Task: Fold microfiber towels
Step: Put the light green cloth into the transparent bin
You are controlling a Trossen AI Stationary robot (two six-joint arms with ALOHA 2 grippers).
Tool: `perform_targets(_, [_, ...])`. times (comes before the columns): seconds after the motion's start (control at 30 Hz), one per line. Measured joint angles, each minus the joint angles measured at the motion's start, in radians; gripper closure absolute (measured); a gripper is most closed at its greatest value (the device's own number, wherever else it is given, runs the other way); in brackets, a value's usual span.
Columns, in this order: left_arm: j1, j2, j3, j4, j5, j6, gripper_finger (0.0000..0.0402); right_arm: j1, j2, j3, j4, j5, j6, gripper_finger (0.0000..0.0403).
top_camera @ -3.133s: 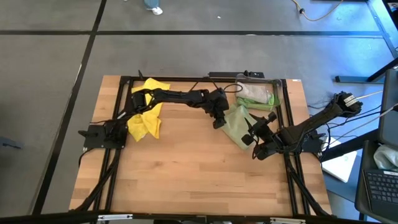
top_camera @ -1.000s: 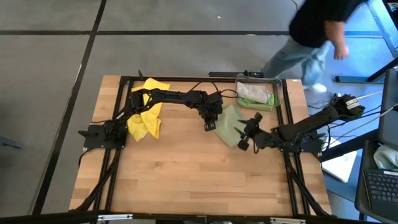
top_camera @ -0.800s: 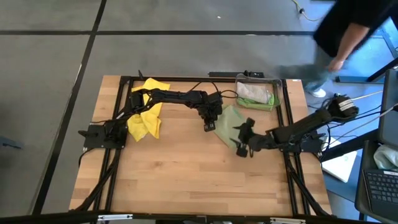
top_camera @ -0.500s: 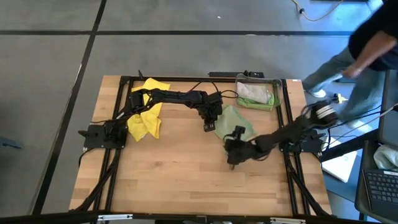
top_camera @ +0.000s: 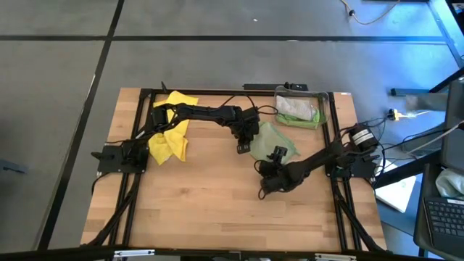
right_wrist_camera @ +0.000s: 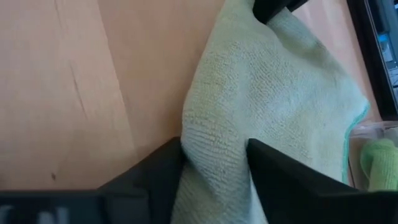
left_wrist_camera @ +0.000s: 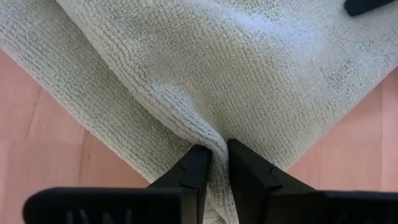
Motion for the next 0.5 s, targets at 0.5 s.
perform_targets(0.5, [0.035, -0.076, -0.001, -0.078, 0.049, 0.161, 0.0346, -0.010, -0.012, 0.029, -0.132, -0.041, -0.059, 0.0386])
